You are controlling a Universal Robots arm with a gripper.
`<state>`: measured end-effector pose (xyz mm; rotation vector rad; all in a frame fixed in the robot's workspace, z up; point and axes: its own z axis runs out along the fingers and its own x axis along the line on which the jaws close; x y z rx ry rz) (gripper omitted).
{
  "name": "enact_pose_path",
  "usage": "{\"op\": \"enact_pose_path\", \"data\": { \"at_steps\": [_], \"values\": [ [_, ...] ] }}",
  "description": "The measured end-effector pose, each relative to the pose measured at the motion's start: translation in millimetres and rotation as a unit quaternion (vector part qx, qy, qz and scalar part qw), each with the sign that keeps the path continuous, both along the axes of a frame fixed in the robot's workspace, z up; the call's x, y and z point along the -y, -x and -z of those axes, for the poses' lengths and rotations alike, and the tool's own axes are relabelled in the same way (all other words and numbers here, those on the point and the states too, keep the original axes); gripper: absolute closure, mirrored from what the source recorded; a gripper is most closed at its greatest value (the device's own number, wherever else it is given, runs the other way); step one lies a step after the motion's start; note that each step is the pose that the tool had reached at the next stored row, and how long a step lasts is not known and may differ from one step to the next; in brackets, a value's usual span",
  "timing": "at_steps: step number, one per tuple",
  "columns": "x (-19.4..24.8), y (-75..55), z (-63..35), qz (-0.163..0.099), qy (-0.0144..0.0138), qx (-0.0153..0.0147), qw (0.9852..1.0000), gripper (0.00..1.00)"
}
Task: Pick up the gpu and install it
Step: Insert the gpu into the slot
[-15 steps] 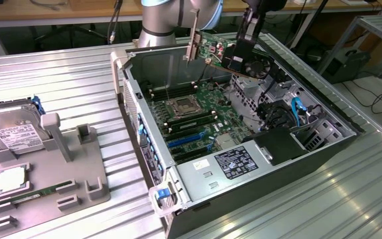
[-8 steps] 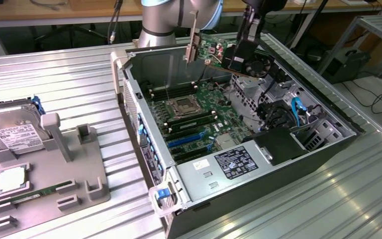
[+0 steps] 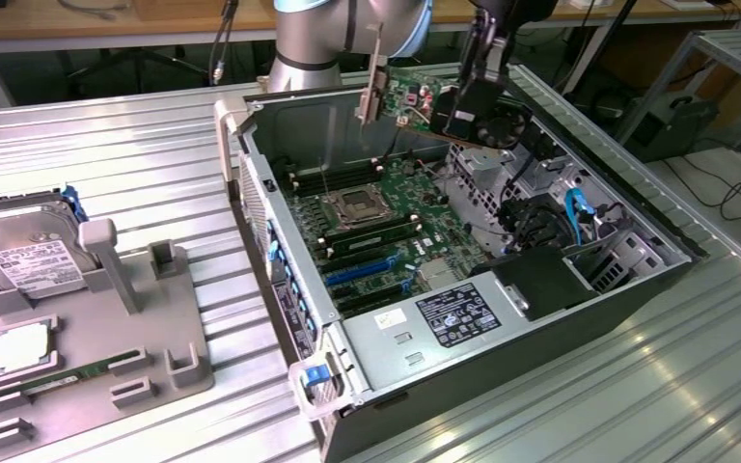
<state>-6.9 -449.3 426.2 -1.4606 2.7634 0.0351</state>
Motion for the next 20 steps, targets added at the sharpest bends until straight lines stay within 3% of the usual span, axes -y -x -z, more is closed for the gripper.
{"op": "enact_pose_path", "data": {
  "at_steps": [9,20],
  "values": [
    [0.2,0.0,0.0,-0.027,-0.0001,0.0000,0.9996,0.72],
    [0.5,0.0,0.0,-0.061,-0.0003,0.0000,0.9981,0.72]
  ]
}}
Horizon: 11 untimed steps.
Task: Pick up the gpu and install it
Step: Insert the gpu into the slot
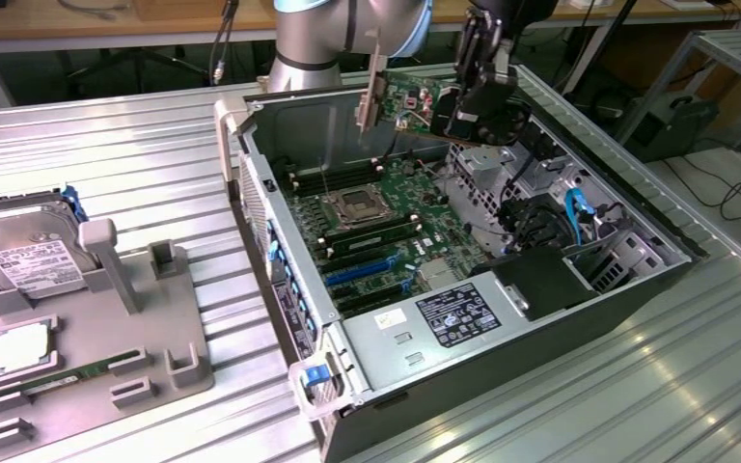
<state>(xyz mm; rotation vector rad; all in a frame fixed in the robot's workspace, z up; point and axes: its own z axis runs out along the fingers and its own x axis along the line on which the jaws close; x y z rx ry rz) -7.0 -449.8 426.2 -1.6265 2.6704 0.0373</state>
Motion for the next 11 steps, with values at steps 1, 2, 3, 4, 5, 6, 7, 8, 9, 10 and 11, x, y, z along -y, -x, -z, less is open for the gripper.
{"op": "enact_pose_path", "data": {
  "at_steps": [1,2,3,4,5,6,7,8,9,10,11],
  "values": [
    [0.0,0.0,0.0,-0.003,0.0000,0.0000,1.0000,0.72],
    [0.0,0.0,0.0,-0.007,-0.0001,0.0000,1.0000,0.72],
    [0.0,0.0,0.0,-0.010,-0.0001,0.0000,1.0000,0.72],
    [0.1,0.0,0.0,-0.014,-0.0001,0.0000,0.9999,0.72],
    [0.1,0.0,0.0,-0.018,-0.0001,0.0000,0.9998,0.72],
    [0.1,0.0,0.0,-0.021,-0.0001,0.0000,0.9998,0.72],
    [0.1,0.0,0.0,-0.024,-0.0001,0.0000,0.9997,0.72],
    [0.2,0.0,0.0,-0.028,-0.0001,0.0000,0.9996,0.72],
    [0.2,0.0,0.0,-0.031,-0.0001,0.0000,0.9995,0.72],
    [0.2,0.0,0.0,-0.034,-0.0001,0.0000,0.9994,0.72],
    [0.3,0.0,0.0,-0.037,-0.0002,0.0000,0.9993,0.72]
  ]
}}
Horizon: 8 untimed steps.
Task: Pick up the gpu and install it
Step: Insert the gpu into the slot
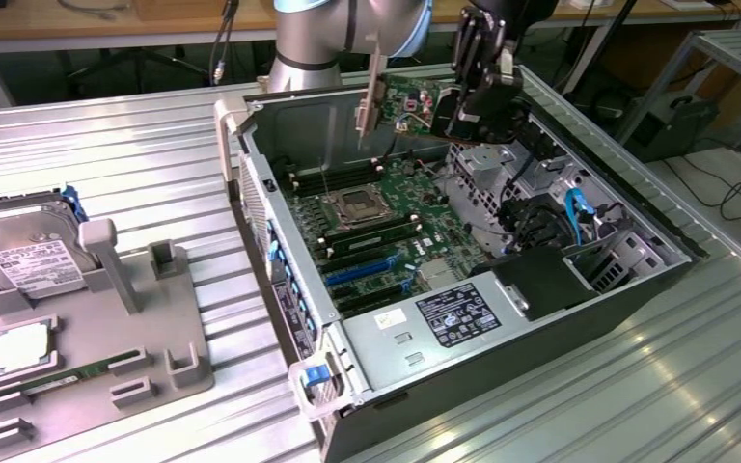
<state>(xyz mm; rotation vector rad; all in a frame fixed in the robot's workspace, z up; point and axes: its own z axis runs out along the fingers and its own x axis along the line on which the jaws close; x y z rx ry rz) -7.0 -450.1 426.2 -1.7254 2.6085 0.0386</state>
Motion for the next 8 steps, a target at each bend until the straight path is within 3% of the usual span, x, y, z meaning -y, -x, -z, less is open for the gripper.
{"op": "enact_pose_path", "data": {
  "at_steps": [8],
  "values": [
    [0.2,0.0,0.0,-0.026,-0.0001,0.0000,0.9997,0.72]
  ]
}}
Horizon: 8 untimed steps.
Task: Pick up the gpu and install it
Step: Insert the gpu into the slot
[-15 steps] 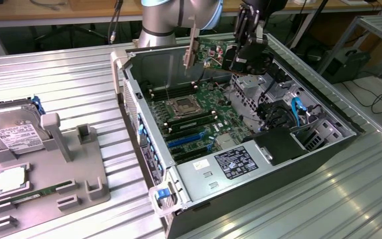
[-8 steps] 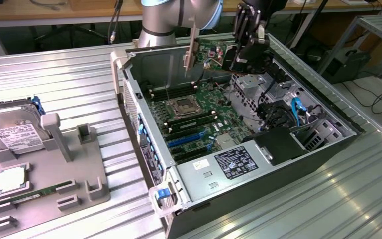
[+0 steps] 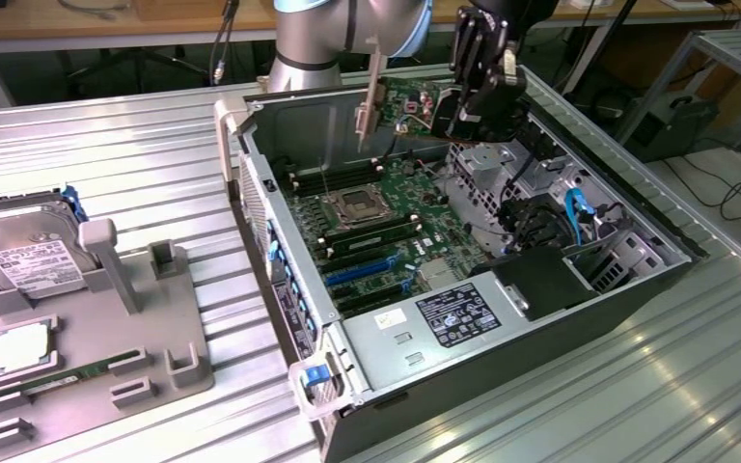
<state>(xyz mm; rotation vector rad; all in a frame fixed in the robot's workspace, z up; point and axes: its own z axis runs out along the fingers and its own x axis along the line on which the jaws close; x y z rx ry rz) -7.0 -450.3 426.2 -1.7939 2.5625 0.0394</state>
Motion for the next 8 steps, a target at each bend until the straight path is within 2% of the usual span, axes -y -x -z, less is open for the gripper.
{"op": "enact_pose_path", "data": {
  "at_steps": [8],
  "values": [
    [0.4,0.0,0.0,-0.026,-0.0001,0.0000,0.9997,0.72]
  ]
}}
